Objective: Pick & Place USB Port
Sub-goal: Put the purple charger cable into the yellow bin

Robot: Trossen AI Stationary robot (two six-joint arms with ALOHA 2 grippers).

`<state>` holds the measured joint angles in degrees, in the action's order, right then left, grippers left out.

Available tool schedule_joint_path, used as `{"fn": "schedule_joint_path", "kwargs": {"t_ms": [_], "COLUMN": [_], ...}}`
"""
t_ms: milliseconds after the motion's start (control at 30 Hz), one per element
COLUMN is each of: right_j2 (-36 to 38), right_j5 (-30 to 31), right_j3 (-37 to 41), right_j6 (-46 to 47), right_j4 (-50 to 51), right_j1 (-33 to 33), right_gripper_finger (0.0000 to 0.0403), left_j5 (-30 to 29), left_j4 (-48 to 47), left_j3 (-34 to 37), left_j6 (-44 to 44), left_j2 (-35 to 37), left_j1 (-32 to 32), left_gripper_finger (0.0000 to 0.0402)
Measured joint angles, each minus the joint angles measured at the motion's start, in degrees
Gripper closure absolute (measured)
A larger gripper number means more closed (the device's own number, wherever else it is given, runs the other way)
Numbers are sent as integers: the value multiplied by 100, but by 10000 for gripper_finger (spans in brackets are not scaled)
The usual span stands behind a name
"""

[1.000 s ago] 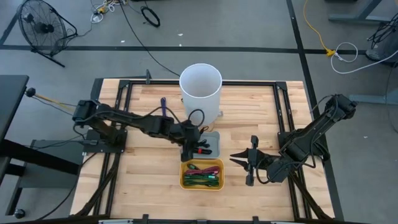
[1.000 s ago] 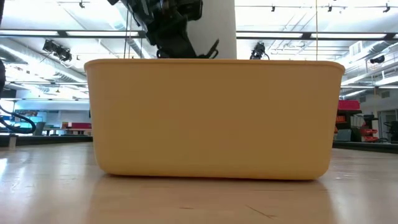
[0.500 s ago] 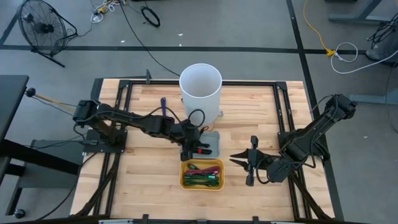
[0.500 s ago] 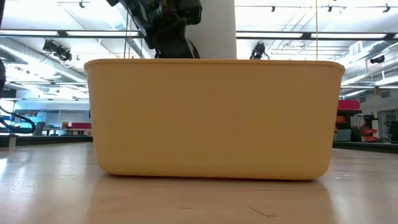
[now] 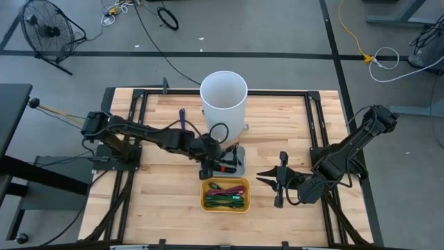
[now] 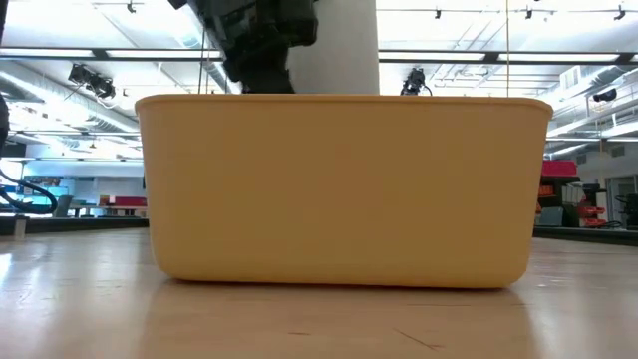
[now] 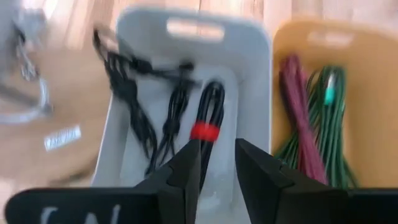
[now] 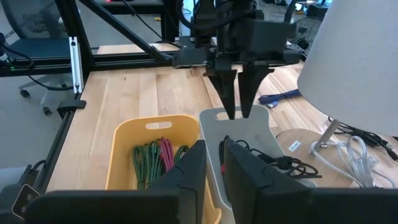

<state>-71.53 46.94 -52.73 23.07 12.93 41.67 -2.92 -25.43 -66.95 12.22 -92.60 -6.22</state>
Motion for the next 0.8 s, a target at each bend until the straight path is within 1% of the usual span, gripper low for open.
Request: {"fn": "schedule_joint_path", "kwargs": {"t_ms": [133,233,300,467,600,700,800], "right_j2": [0,1,0,0,0,0,0], "right_j5": [0,-1,-2,-210,-291,-289,-289], "right_j3": [0,0,2,4,4,4,4], "right_j6": [0,11,54,149,197,197,196], "right_j4": [1,5,46,50,90,75,36], "right_j1": [0,0,0,0,2,0,0], "right_gripper_finger": [344,344,344,344,344,344,344], "left_j5": [-11,-123,-291,-1164,-2068,-2591,-3009], "left_j4": [-918,-1666,-1973,-2694,-3111,-3118,-3063], "left_j3": [-2,-1,-1,1,18,249,714], "left_j6": [119,532,871,1412,1921,2139,2347], "left_j2": [101,254,387,907,1445,1947,2477], "left_j1": [0,0,-7,-189,-361,-395,-331], "left_gripper_finger": [298,298,298,298,298,298,298]}}
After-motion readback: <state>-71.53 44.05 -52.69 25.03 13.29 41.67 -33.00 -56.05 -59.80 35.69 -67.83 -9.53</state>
